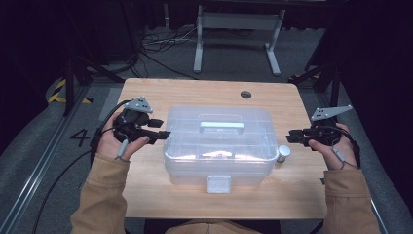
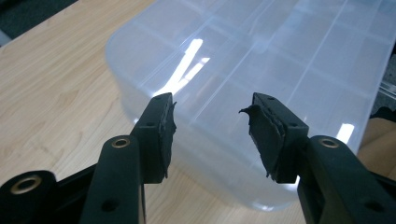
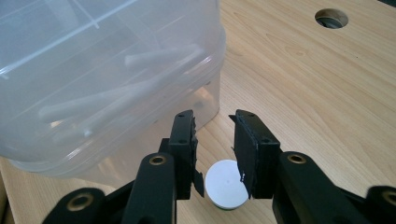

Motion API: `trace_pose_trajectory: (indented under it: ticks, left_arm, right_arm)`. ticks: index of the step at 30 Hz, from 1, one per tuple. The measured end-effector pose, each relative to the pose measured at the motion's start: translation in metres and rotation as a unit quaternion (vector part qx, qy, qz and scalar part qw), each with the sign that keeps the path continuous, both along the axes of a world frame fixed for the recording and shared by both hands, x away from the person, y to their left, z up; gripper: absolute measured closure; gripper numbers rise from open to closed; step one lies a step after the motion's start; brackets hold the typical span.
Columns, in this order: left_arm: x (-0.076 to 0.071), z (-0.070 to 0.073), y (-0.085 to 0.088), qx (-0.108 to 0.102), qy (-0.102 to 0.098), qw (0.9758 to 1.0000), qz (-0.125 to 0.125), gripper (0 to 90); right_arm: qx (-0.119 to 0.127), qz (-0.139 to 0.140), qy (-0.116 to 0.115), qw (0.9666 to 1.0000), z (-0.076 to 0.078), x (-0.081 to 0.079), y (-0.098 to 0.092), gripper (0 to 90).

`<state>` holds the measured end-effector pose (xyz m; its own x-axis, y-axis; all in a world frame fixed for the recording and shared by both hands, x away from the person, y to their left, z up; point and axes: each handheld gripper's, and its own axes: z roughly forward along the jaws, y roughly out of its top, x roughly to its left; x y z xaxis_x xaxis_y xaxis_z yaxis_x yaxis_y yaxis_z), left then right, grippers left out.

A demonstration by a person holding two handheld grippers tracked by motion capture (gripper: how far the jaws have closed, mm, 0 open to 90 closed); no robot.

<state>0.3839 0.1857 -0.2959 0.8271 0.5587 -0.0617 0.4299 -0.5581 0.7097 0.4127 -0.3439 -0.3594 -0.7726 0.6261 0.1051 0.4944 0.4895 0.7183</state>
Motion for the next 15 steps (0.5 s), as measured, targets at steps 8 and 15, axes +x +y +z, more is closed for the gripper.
trace_pose_trajectory:
  ticks: [8,15]
  left_arm:
    - [0.004,0.006,-0.029,-0.012,-0.002,0.9995,-0.029,49.6]
    - [0.011,0.003,-0.044,-0.016,-0.013,0.9988,-0.044,47.1]
  right_arm:
    - [0.000,0.001,0.003,1.0000,-0.002,-0.002,0.001,68.2]
    - [-0.003,-0.001,0.001,1.0000,-0.006,-0.008,0.000,64.5]
